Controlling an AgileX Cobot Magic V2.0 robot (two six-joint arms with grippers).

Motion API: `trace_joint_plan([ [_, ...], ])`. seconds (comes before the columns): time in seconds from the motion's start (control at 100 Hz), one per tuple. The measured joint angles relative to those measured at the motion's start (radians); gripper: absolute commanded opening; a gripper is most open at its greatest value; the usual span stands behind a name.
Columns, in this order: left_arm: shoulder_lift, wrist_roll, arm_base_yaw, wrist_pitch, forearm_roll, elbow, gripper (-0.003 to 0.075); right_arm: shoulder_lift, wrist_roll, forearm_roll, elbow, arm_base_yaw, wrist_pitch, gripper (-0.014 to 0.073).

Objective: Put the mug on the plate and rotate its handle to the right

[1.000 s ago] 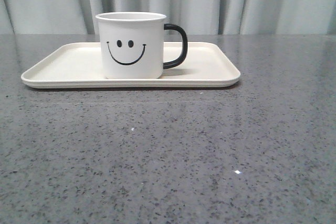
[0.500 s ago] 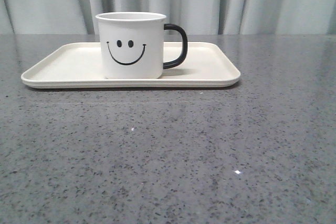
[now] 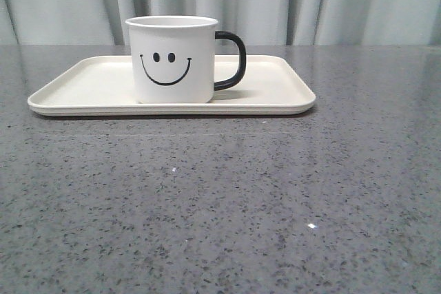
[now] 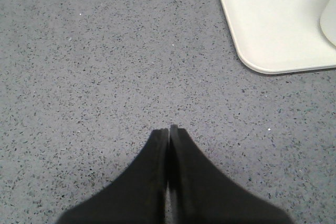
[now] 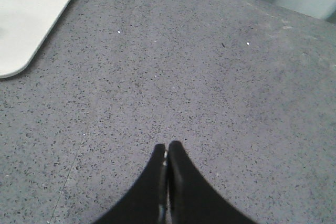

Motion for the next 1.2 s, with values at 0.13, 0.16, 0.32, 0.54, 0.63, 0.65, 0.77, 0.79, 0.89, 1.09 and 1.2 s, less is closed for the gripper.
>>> trace_joint_plan([
  [0.13, 0.000, 0.000, 0.000, 0.000, 0.000, 0.000, -0.0020, 0.000, 0.000, 0.000, 0.000, 0.000, -0.005, -0.0066],
  [0.16, 0.000, 0.000, 0.000, 0.000, 0.000, 0.000, -0.0020, 0.000, 0.002, 0.000, 0.000, 0.000, -0.016, -0.0066],
  [0.32, 0.000, 0.000, 0.000, 0.000, 0.000, 0.000, -0.0020, 0.000, 0.002, 0.000, 0.000, 0.000, -0.074, -0.0066],
  [0.54, 0.000, 0.000, 0.000, 0.000, 0.000, 0.000, -0.0020, 0.000, 0.002, 0.000, 0.000, 0.000, -0.081, -0.0066],
  [0.63, 0.000, 0.000, 0.000, 0.000, 0.000, 0.000, -0.0020, 0.000, 0.002, 0.000, 0.000, 0.000, -0.081, -0.0066],
  [0.65, 0.000, 0.000, 0.000, 0.000, 0.000, 0.000, -0.0020, 0.000, 0.002, 0.000, 0.000, 0.000, -0.081, -0.0066],
  [0.77, -0.014, 0.000, 0.000, 0.000, 0.000, 0.000, -0.0020, 0.000, 0.002, 0.000, 0.000, 0.000, -0.083, -0.0066],
  [0.79, -0.021, 0.000, 0.000, 0.000, 0.000, 0.000, -0.0020, 0.000, 0.002, 0.000, 0.000, 0.000, -0.083, -0.0066],
  [0.89, -0.077, 0.000, 0.000, -0.076, 0.002, 0.023, -0.0020, 0.000, 0.002, 0.000, 0.000, 0.000, -0.083, -0.0066],
  [1.09, -0.261, 0.000, 0.009, -0.403, 0.002, 0.169, -0.0020, 0.000, 0.002, 0.000, 0.000, 0.000, -0.083, -0.0066],
  [1.2, -0.358, 0.000, 0.045, -0.520, 0.002, 0.284, -0.0020, 0.000, 0.002, 0.000, 0.000, 0.000, -0.083, -0.0066],
])
